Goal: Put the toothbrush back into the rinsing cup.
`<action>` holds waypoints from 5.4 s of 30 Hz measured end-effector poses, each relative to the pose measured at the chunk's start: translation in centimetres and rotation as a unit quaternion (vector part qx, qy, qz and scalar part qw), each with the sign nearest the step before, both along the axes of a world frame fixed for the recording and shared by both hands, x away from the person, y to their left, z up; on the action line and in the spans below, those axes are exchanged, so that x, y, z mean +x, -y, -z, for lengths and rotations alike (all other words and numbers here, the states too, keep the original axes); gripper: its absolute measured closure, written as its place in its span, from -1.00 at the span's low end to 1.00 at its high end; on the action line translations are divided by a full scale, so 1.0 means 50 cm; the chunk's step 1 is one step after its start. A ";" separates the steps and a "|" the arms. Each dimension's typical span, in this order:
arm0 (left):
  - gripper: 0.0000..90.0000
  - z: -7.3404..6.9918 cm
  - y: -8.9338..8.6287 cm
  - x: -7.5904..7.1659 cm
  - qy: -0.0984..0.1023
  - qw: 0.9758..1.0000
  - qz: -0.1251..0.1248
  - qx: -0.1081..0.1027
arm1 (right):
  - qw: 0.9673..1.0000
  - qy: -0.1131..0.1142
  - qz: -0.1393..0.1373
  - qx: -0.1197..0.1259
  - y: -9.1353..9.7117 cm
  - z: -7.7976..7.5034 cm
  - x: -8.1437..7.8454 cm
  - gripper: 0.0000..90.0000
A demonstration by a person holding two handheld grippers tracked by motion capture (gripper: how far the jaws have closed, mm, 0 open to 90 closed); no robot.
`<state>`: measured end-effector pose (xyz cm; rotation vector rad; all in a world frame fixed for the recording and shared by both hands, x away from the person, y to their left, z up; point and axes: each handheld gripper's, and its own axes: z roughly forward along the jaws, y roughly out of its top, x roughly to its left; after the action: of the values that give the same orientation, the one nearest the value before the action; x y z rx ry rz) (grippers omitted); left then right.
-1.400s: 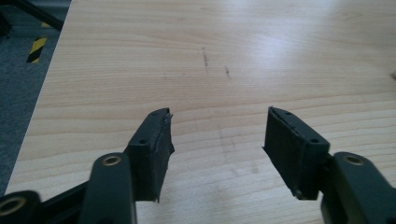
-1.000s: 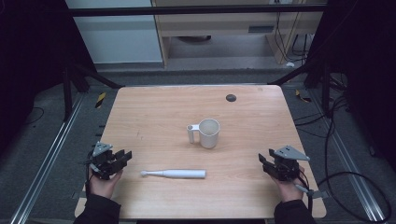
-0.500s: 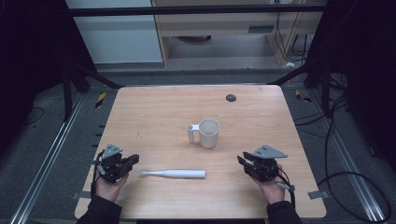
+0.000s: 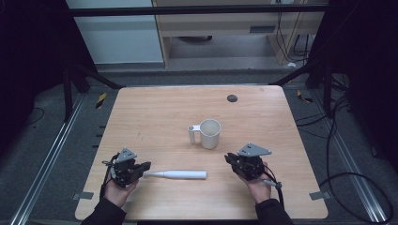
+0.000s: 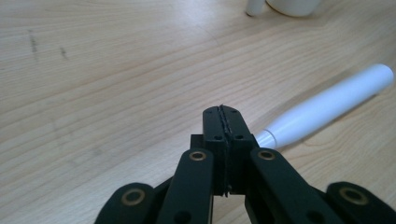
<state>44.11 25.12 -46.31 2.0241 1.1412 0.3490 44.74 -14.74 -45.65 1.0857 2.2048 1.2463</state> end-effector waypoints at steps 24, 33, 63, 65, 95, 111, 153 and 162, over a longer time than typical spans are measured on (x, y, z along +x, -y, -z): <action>0.97 0.023 0.039 -0.006 -0.040 0.998 0.044 0.031 | 0.997 -0.030 -0.064 -0.023 -0.142 0.037 0.032 1.00; 0.97 0.030 0.041 -0.001 -0.048 0.997 0.045 0.040 | 0.995 -0.046 -0.075 -0.039 -0.158 0.054 0.033 1.00; 0.97 0.038 0.043 0.024 -0.041 0.998 0.024 0.040 | 0.989 -0.074 -0.111 -0.056 -0.181 0.065 0.009 1.00; 0.97 0.038 0.043 0.027 -0.039 0.998 0.024 0.039 | 0.989 -0.076 -0.112 -0.056 -0.182 0.065 0.007 1.00; 0.97 0.019 0.018 0.028 -0.016 1.000 -0.006 0.013 | 0.985 -0.084 -0.142 -0.054 -0.210 0.070 -0.017 1.00; 0.97 0.015 0.011 0.026 -0.009 1.000 -0.012 0.008 | 0.982 -0.087 -0.157 -0.054 -0.226 0.072 -0.024 1.00; 0.74 0.000 0.016 0.031 -0.008 1.000 -0.017 -0.001 | 0.996 -0.037 -0.067 -0.041 -0.095 0.020 0.003 0.94; 0.32 -0.014 0.035 0.038 0.000 1.000 -0.020 0.006 | 0.998 -0.003 0.042 -0.045 0.057 -0.006 0.010 0.61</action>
<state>46.00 23.38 -45.59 2.0131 1.1843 0.3768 45.23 -17.57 -45.34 1.1349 2.1737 1.0980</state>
